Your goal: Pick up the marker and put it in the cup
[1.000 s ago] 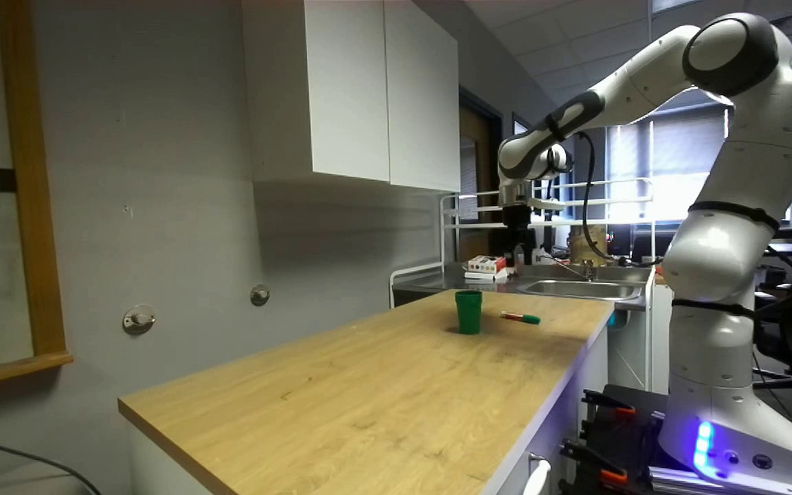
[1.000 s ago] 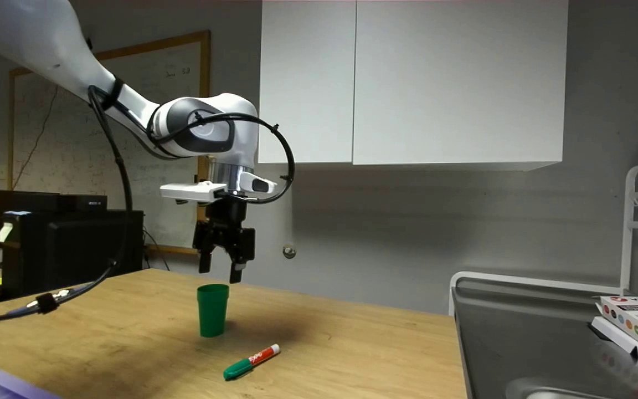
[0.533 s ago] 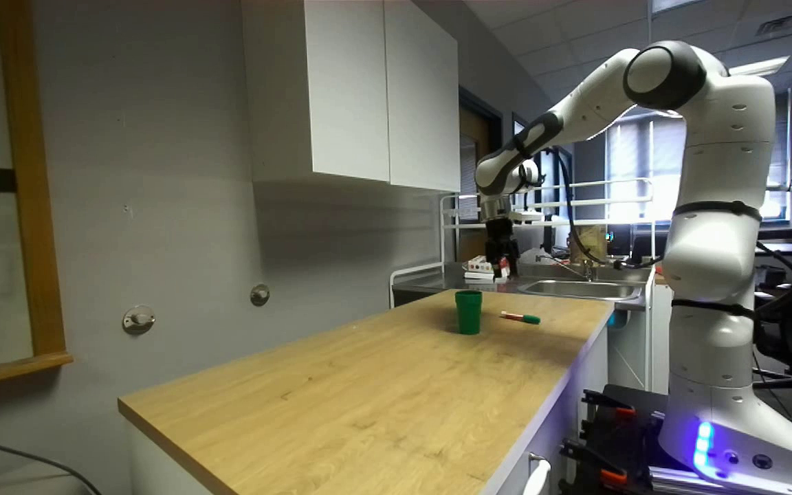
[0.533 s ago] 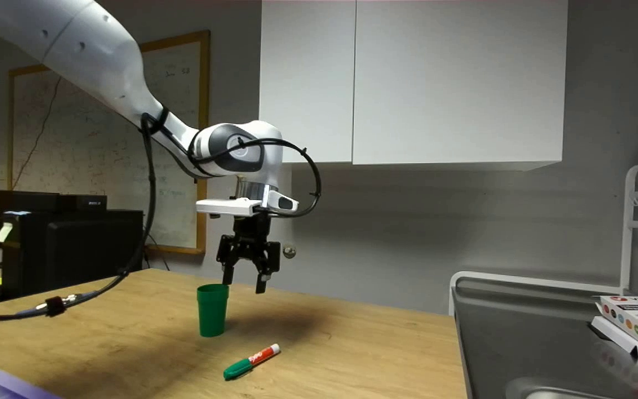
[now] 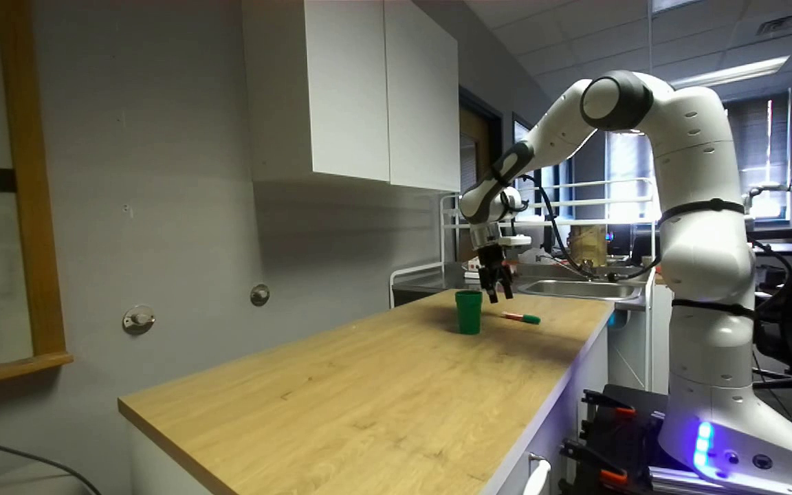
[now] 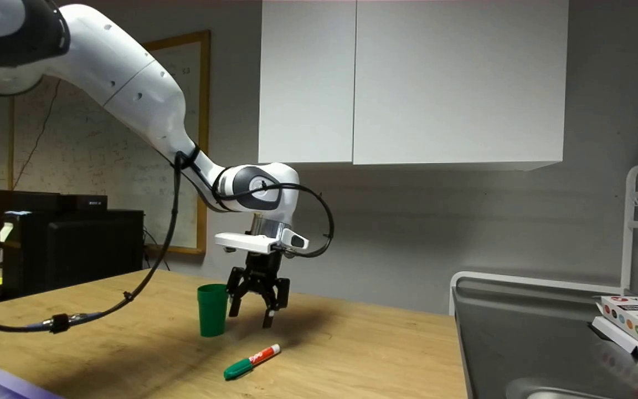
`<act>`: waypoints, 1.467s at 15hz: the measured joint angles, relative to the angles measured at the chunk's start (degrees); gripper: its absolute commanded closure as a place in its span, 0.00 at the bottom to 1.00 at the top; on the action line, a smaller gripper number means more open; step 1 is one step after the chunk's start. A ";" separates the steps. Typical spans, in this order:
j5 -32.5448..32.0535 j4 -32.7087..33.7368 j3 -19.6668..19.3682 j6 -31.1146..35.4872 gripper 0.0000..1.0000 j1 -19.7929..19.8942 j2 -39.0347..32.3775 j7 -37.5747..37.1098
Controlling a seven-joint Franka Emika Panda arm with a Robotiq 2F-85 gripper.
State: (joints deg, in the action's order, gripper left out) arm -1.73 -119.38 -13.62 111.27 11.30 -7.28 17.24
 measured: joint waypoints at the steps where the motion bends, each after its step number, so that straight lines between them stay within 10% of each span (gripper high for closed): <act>1: 0.26 -0.66 -0.03 0.22 0.00 0.74 -0.13 0.35; 22: 4.87 -8.29 -0.27 7.49 0.00 4.69 1.65 3.96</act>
State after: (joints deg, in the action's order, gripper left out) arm 3.14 -127.67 -13.89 118.76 15.99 -5.63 21.20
